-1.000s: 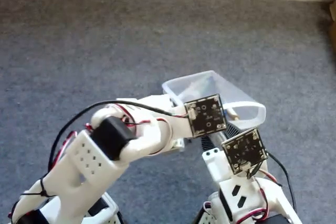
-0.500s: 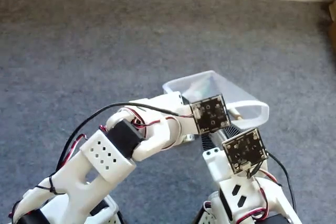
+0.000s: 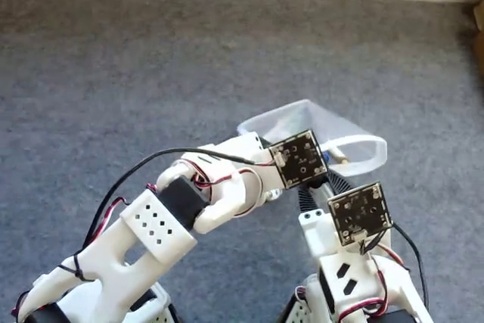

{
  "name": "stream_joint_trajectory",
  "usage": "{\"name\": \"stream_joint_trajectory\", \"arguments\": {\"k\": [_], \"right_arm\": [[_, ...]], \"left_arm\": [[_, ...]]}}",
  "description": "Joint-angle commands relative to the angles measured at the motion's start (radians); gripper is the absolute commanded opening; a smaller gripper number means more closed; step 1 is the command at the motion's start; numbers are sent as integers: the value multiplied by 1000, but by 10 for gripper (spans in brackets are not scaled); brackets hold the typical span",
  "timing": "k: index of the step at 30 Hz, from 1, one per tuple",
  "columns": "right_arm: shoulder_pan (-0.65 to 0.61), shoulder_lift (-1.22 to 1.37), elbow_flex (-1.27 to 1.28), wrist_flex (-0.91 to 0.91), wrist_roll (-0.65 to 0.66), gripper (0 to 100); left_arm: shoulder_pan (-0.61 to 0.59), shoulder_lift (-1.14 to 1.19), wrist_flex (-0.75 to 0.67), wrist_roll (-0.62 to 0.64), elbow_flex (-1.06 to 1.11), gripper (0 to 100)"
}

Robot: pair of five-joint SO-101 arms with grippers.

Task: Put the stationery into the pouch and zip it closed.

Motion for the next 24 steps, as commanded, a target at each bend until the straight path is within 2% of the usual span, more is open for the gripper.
{"name": "stream_joint_trajectory", "arguments": {"k": [1, 4, 8, 13, 19, 24], "right_arm": [[24, -7, -61, -39, -11, 6], [24, -7, -61, -39, -11, 6], [27, -5, -61, -51, -11, 6], [33, -5, -61, -62, -11, 6], [183, 4, -35, -142, -63, 6], [245, 4, 44, -231, -68, 6]], "left_arm": [[-15, -7, -34, 9, 5, 126], [-13, -7, -28, 9, 5, 114], [-19, -7, -29, 9, 7, 1], [-21, -8, -26, 9, 7, 5], [-38, -8, -25, 9, 8, 5], [-38, -8, -26, 8, 18, 5]]}}
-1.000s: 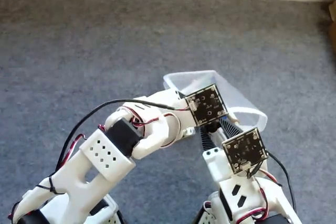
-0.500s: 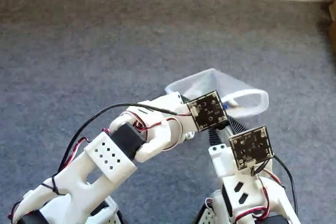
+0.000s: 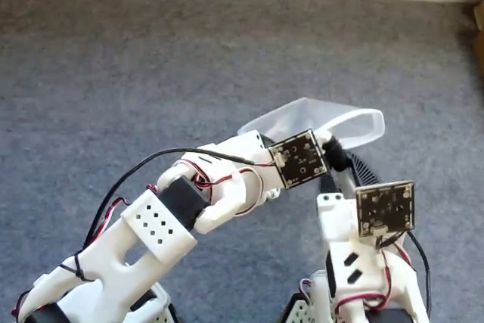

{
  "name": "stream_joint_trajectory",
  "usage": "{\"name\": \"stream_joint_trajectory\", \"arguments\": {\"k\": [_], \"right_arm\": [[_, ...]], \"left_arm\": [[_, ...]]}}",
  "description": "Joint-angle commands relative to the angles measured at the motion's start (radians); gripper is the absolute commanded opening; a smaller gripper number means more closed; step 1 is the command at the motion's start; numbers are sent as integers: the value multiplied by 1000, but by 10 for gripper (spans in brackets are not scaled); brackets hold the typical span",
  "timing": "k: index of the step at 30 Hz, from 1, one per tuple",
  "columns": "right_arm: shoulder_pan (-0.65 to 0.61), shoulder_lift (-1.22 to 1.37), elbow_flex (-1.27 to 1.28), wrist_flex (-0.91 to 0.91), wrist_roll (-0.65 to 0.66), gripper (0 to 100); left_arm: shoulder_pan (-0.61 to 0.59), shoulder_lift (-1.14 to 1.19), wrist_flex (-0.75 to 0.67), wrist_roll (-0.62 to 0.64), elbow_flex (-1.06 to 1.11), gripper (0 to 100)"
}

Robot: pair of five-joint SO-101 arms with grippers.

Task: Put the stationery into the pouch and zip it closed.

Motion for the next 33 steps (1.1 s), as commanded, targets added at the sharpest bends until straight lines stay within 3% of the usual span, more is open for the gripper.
{"name": "stream_joint_trajectory", "arguments": {"k": [1, 11, 28, 33], "right_arm": [[62, 2, 13, -87, -14, 6], [206, 4, 53, -179, -57, 6], [470, 4, 308, -547, -63, 6], [573, 2, 387, -690, -95, 6]], "left_arm": [[-28, -8, -5, 9, 15, 5], [-28, -8, -2, 9, 15, 5], [-105, -15, -5, 9, 10, 5], [-127, -117, -3, 11, 42, 5]]}}
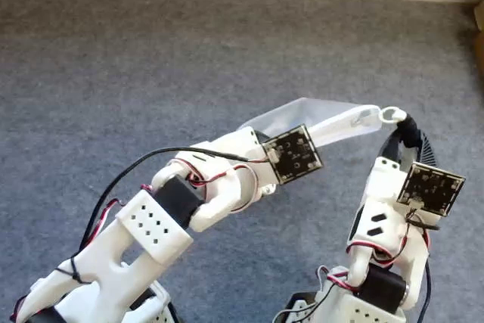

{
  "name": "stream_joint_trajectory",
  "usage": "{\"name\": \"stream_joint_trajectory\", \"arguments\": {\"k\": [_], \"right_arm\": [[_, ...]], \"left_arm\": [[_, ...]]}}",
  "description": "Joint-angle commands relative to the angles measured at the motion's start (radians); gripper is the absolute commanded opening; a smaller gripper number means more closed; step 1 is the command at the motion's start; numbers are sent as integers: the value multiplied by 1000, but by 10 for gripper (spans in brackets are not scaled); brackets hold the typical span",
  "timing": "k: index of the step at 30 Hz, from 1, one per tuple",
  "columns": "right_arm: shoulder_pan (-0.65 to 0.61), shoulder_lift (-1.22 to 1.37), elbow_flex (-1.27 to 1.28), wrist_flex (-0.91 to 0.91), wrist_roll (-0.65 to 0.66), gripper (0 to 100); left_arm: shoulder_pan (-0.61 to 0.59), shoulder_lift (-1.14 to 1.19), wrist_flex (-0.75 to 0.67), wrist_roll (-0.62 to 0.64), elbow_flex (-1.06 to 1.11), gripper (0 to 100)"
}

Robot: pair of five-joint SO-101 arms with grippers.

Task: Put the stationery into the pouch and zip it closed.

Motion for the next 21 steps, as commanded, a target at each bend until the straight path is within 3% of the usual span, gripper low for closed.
{"name": "stream_joint_trajectory", "arguments": {"k": [1, 5, 13, 16, 21], "right_arm": [[119, -10, 27, -131, -77, 6], [183, -10, 47, -170, -155, 7], [183, -19, 50, -154, -157, 14], [157, -21, 44, -81, -157, 86], [-12, -21, 42, 18, -152, 279]], "left_arm": [[-56, -108, -3, 12, 41, 5], [-50, -219, -5, 12, 113, 5], [-53, -286, -5, 15, 134, 5], [-53, -286, -6, 15, 134, 5], [-50, -286, -6, 15, 134, 5]]}}
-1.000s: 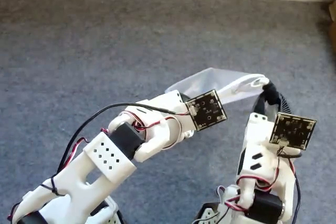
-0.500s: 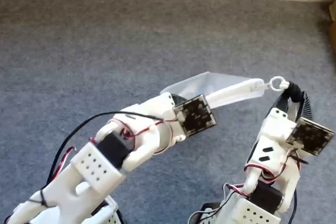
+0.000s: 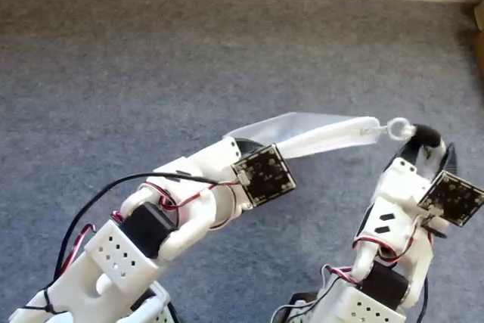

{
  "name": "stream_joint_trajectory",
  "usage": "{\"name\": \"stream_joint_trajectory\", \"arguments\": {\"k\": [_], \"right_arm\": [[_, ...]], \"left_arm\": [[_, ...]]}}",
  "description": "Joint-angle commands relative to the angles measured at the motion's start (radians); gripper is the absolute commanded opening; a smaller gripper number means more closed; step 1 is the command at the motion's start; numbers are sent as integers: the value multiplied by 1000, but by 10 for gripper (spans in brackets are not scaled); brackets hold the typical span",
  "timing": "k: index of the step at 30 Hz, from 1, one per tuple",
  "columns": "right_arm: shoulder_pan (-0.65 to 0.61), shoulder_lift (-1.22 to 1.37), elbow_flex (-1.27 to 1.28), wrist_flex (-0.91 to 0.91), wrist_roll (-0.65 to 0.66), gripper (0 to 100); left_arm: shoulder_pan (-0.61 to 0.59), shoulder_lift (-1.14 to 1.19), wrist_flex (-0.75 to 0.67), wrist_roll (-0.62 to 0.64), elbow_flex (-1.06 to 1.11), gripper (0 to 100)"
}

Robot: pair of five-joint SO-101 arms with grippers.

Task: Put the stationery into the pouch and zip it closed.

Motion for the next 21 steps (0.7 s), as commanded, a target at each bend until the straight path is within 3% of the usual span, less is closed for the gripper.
{"name": "stream_joint_trajectory", "arguments": {"k": [1, 6, 12, 16, 21], "right_arm": [[-107, -19, -18, 67, -5, 305], [-205, -24, -35, 166, -2, 321], [-280, -105, -65, 302, 58, 321], [-424, -99, -62, 358, 193, 321], [-552, -101, -65, 443, 267, 321]], "left_arm": [[-41, -27, -11, 12, -4, 5], [-45, -27, -11, 20, -4, 18], [-189, -27, -87, 281, 2, 210], [-306, -27, -206, 339, 41, 213], [-364, -27, -222, 428, 38, 213]]}}
